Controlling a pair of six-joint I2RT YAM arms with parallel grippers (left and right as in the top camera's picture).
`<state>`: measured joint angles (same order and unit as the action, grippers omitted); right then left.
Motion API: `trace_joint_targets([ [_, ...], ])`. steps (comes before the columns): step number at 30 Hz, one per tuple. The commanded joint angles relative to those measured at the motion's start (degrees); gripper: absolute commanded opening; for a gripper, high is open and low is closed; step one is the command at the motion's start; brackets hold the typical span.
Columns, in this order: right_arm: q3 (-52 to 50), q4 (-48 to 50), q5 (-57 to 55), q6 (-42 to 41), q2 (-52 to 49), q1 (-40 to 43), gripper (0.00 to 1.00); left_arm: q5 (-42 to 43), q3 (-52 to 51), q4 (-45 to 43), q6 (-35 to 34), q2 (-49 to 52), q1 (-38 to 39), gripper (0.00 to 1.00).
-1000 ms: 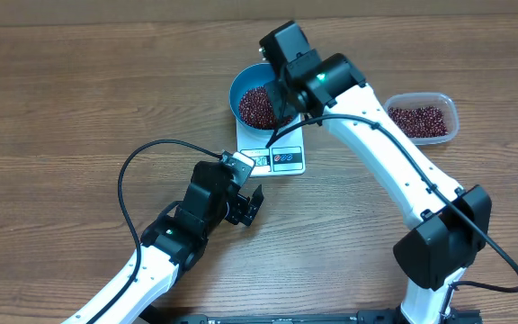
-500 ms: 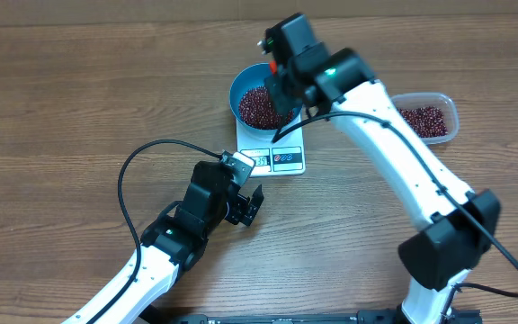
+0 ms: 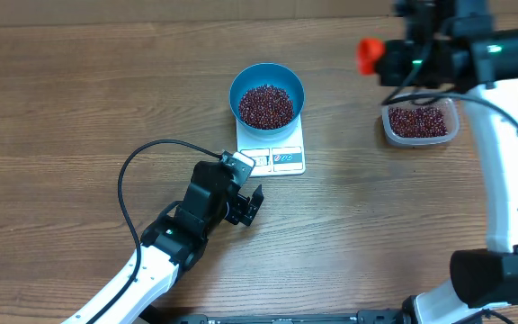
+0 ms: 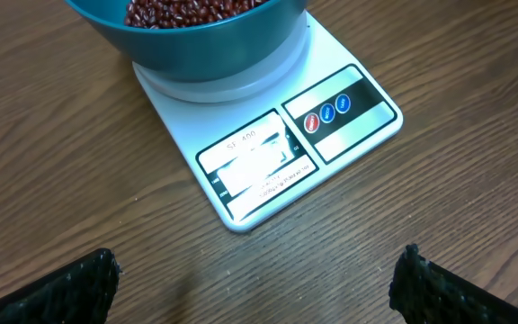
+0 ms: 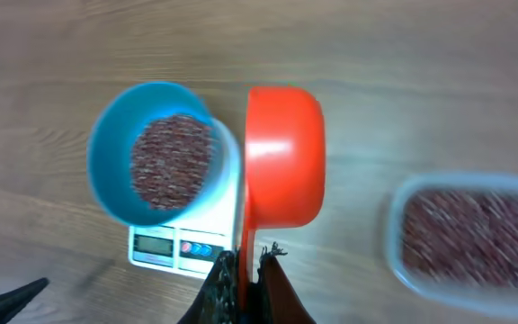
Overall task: Scoop item into bowl and weigh 150g on scale
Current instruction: 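Move the right gripper with the empty scoop back to the tub, then scoop a small amount of beans from the tub with the right gripper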
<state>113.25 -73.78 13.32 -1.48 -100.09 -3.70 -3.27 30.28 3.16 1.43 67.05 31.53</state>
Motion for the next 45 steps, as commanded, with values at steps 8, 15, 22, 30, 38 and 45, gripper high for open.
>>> trace_joint_targets([
  [8, -2.14, -4.42, 2.19, 2.14, 0.85, 14.32, 0.04, -0.11, -0.31, -0.17, -0.76, 0.46, 0.26, 1.0],
  [15, -7.45, -3.65, 2.21, 2.47, 0.85, 18.56, 0.04, -0.11, -0.31, -0.17, -0.76, 0.46, 0.26, 1.0],
  [22, -11.58, -2.73, 2.19, 2.91, 0.61, 19.21, 0.04, -0.13, -0.31, -0.17, -0.74, 0.46, 0.26, 1.0],
  [30, -15.93, 0.17, 2.23, 2.91, -1.46, 19.21, 0.04, -0.11, -0.31, -0.17, -0.76, 0.46, 0.26, 1.0],
  [38, -16.26, 1.75, 3.34, 2.91, -2.91, 19.19, 0.04, -0.11, -0.31, -0.17, -0.76, 0.46, 0.26, 1.0],
  [45, -18.18, 3.76, 3.54, 3.3, -2.91, 19.19, 0.04, -0.11, -0.31, -0.17, -0.74, 0.46, 0.26, 1.0],
])
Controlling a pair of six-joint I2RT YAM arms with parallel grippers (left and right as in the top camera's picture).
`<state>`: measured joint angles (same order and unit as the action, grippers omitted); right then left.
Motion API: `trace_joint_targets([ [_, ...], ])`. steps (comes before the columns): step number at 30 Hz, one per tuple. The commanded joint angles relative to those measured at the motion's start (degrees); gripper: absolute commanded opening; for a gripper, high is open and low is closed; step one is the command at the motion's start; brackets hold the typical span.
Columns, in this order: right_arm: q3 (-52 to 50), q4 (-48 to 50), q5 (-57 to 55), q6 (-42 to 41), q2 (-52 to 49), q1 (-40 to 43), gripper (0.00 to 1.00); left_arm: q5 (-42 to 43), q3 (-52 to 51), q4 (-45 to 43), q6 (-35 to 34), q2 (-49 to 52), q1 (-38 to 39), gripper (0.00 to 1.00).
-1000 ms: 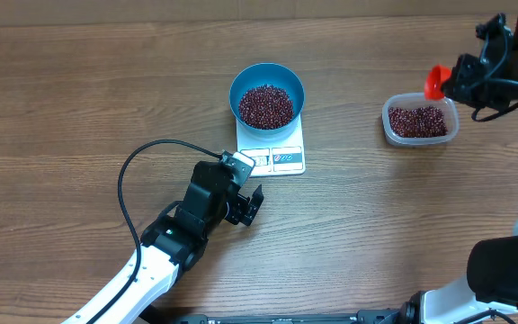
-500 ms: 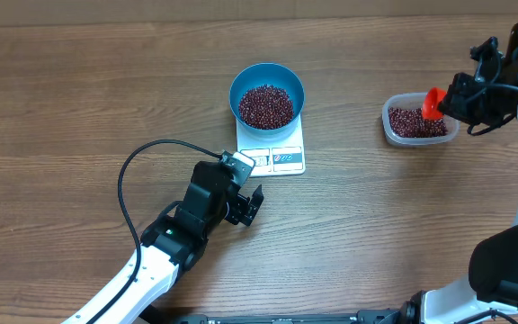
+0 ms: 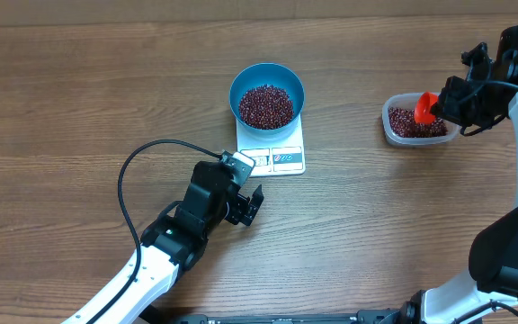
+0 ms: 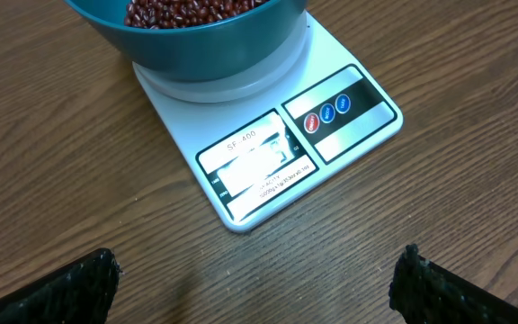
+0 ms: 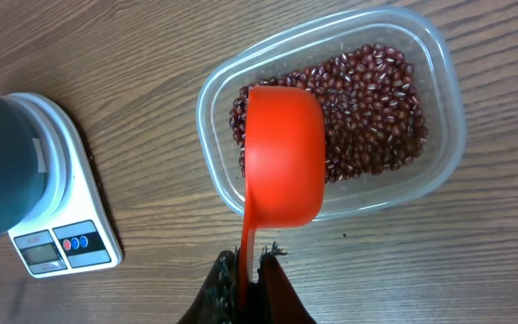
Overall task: Scoop item into bowl and weigh 150g on scale
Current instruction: 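Scoop a small amount of beans from the tub with the right gripper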
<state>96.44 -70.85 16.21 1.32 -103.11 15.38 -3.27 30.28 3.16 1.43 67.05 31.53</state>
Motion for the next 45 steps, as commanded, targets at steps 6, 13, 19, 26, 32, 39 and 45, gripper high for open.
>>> trace_joint_targets([
  [6, -4.66, 3.43, 1.36, 0.5, 0.11, 0.11, 0.04, -0.13, -0.31, -0.17, -0.76, 0.46, 0.26, 1.0],
  [13, -11.32, 11.28, 2.97, 0.55, 0.09, 0.11, 0.04, -0.11, -0.31, -0.17, -0.76, 0.46, 0.26, 1.0],
  [19, -16.06, 17.84, 2.8, 1.99, 0.09, 0.11, 0.04, -0.13, -0.31, -0.17, -0.76, 0.46, 0.26, 0.99],
  [26, -19.21, 21.79, 2.8, 2.23, 0.09, 0.11, 0.04, -0.11, -0.31, -0.17, -0.76, 0.46, 0.26, 0.99],
  [32, -20.33, 22.58, 3.02, 3.3, -0.28, 0.0, 0.04, -0.11, -0.31, -0.17, -0.76, 0.46, 0.26, 1.0],
  [39, -20.33, 22.53, 8.0, 3.3, -0.85, -0.04, 0.04, -0.13, -0.31, -0.17, -0.76, 0.46, 0.28, 1.0],
  [45, -20.31, 21.86, 11.19, 3.21, -0.85, 0.07, 0.04, -0.11, -0.31, -0.17, -0.74, 0.46, 0.26, 1.0],
])
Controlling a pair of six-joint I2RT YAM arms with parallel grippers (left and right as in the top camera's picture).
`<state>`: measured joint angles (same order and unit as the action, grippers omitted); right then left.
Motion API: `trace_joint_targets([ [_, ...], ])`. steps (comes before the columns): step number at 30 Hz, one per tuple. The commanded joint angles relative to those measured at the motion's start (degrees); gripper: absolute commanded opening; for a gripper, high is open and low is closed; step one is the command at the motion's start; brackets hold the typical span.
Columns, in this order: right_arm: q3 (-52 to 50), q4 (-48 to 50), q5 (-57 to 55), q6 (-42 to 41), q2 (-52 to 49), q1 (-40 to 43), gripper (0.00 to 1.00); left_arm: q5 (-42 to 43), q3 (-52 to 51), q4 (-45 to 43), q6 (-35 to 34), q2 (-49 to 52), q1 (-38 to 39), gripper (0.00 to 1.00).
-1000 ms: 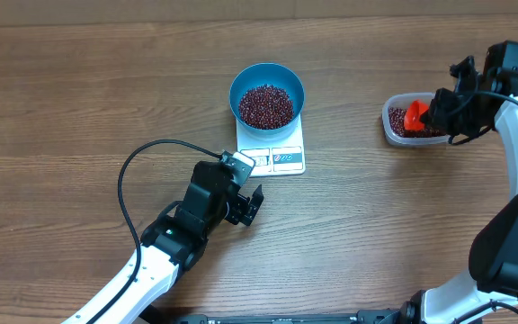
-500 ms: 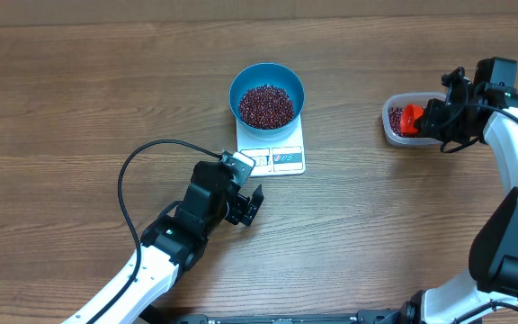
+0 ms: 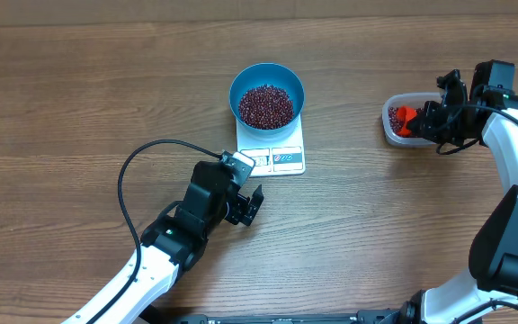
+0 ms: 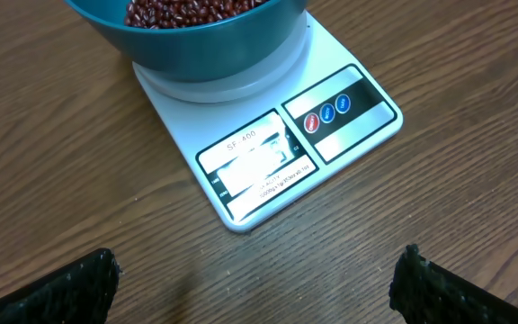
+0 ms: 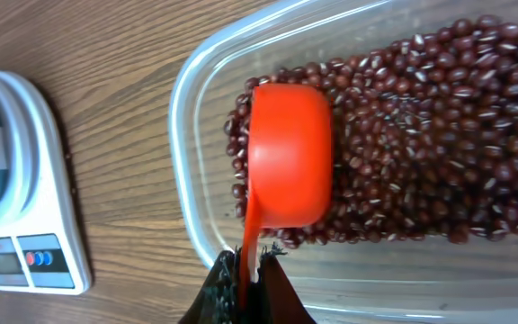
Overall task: Scoop item into bowl and weigh 150g on scale
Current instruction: 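Scoop a small amount of beans from the tub with the right gripper, then carry the scoop over the teal bowl and tip beans in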
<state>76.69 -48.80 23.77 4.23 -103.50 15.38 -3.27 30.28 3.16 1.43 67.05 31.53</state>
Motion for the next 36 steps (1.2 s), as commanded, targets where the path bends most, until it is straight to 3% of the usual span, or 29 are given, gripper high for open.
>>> trace_joint_targets([
  [1, -0.55, -0.33, 4.33, 0.26, -0.46, 0.22, 0.04, -0.11, -0.31, -0.17, -0.76, 0.46, 0.26, 1.0],
  [12, -0.44, -1.2, 14.86, -1.62, -0.46, 7.54, 0.04, -0.11, -0.31, -0.17, -0.76, 0.46, 0.26, 1.0],
  [23, -0.44, -2.36, 33.11, 1.77, -0.46, 16.61, 0.04, -0.11, -0.31, -0.17, -0.74, 0.46, 0.26, 1.0],
  [36, -0.04, -2.21, 44.96, 2.25, -0.44, 13.51, 0.04, -0.11, -0.31, -0.17, -0.76, 0.46, 0.28, 1.0],
])
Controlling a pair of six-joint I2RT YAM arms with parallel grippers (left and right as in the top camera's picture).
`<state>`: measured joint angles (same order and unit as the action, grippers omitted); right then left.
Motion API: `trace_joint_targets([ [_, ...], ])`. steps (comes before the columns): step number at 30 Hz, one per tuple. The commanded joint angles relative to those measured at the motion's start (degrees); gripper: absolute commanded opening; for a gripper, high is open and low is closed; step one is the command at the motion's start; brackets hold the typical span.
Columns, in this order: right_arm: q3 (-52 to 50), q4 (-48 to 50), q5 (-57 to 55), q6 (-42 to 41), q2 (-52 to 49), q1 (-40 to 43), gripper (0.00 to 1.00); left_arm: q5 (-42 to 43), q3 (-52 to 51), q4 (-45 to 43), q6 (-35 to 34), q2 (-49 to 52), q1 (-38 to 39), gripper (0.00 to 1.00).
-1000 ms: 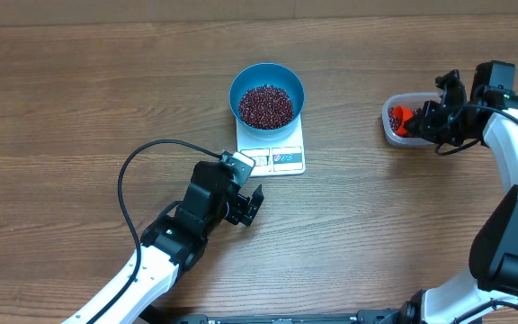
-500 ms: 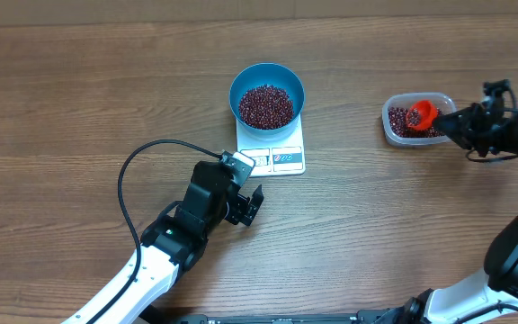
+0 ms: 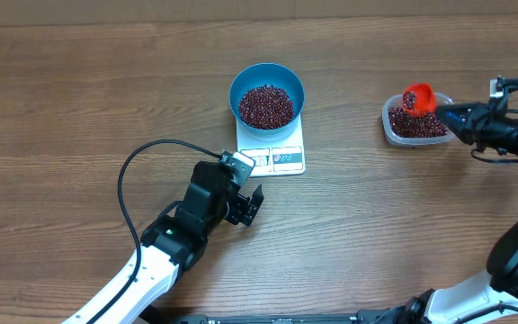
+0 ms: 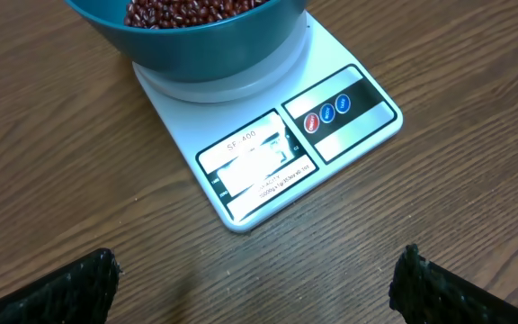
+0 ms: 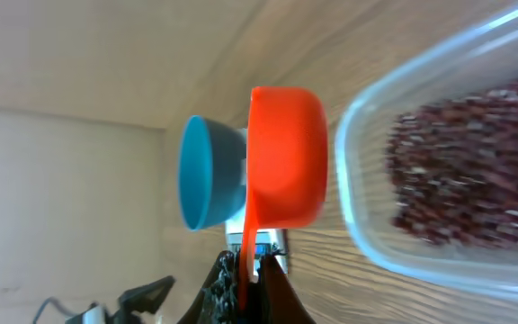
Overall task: Scoop item into bowl and weigh 150g on scale
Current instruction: 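Carry the scoop over the teal bowl and tip beans in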
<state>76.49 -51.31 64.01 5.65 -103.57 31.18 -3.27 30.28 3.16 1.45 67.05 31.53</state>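
Observation:
A blue bowl holding red beans stands on a white digital scale at the table's middle; its display glares white and cannot be read. At the right stands a clear tub of red beans. My right gripper is shut on the handle of an orange scoop, held raised over the tub's far left corner with beans in its cup. The left gripper rests open on the wood just in front of the scale, nothing between its fingers.
A black cable loops over the table left of the left arm. The right arm reaches in from the right edge beside the tub.
The scoop was down among the beans in the tub; now it is lifted above the tub's far left corner with beans in it. My right wrist has drawn back to the right. Left arm unchanged.
First the right gripper held the scoop high between the bowl and the tub. Then it hung over the tub, then lay sunk in the beans. Now it is raised with beans in it. Left gripper, bowl and scale kept still throughout.

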Motion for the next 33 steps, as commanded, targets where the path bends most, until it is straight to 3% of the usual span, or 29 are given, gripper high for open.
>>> trace_joint_targets([
  [1, 0.31, 0.5, 4.72, 0.66, -0.37, -3.23, 0.04, -0.11, -0.31, -0.17, -0.79, 0.46, 0.28, 0.99],
  [5, 1.77, 1.22, 4.63, -0.15, -0.37, -8.04, 0.04, -0.11, -0.31, -0.17, -0.79, 0.46, 0.26, 1.0],
  [19, 4.66, 21.86, -4.94, -22.8, -0.37, -28.04, 0.04, -0.11, -0.31, -0.17, -0.79, 0.46, 0.26, 0.99],
  [33, 6.32, 23.69, -20.72, -23.61, -0.37, -39.06, 0.04, -0.11, -0.31, -0.17, -0.79, 0.46, 0.26, 1.0],
])
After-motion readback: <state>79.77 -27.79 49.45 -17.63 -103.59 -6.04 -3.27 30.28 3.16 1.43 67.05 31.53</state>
